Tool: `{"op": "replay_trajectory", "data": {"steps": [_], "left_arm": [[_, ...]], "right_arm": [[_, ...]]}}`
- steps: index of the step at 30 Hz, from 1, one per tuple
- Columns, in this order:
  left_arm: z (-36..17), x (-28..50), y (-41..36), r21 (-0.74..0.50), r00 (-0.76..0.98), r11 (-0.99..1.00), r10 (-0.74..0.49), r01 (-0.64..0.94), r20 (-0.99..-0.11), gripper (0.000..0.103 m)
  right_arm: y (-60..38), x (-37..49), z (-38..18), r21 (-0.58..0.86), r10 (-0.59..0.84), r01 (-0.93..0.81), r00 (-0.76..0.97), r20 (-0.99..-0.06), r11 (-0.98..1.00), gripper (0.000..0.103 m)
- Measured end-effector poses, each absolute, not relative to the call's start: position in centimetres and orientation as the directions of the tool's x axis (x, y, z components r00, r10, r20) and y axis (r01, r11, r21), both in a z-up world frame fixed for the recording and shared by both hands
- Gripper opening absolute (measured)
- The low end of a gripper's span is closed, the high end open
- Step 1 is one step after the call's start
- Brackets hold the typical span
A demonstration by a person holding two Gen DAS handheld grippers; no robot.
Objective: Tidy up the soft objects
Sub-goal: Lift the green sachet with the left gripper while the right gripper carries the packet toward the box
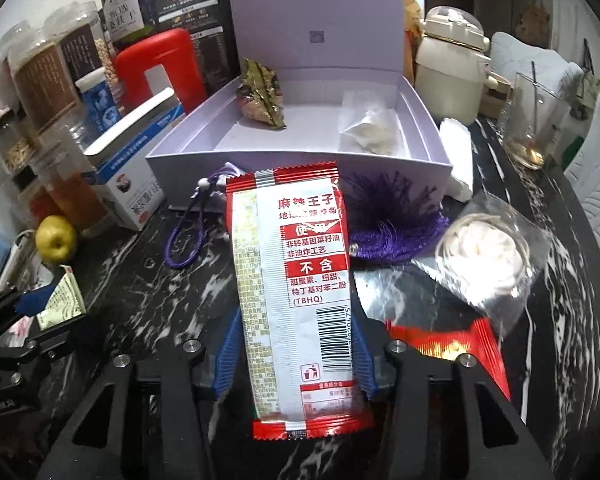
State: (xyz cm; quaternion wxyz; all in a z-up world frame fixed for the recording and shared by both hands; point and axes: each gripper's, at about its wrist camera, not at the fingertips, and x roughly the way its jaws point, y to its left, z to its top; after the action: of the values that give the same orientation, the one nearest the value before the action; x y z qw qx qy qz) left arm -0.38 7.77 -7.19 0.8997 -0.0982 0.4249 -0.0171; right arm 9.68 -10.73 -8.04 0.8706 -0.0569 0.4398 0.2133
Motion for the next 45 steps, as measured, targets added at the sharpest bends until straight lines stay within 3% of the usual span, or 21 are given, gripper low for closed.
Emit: {"op": "replay_trajectory", "data": {"steps": [27,45], "left_arm": [[0.2,-9.1,3.3,-0.196,0.769,0.979,-0.173,0.063,-0.616,0.064],[5.5,-6.0,2.6,-0.17,0.819,0.975,-0.211,0.141,-0.534,0.064]], "right_arm": [[-16.2,-4.0,-2.4,0.178,0.418,-0.426,0.576,-0.703,0.887,0.048],[-16.8,-3.4,3.2,0.172,0.464,-0.467,0.632,-0.621,0.867,0.048]]}}
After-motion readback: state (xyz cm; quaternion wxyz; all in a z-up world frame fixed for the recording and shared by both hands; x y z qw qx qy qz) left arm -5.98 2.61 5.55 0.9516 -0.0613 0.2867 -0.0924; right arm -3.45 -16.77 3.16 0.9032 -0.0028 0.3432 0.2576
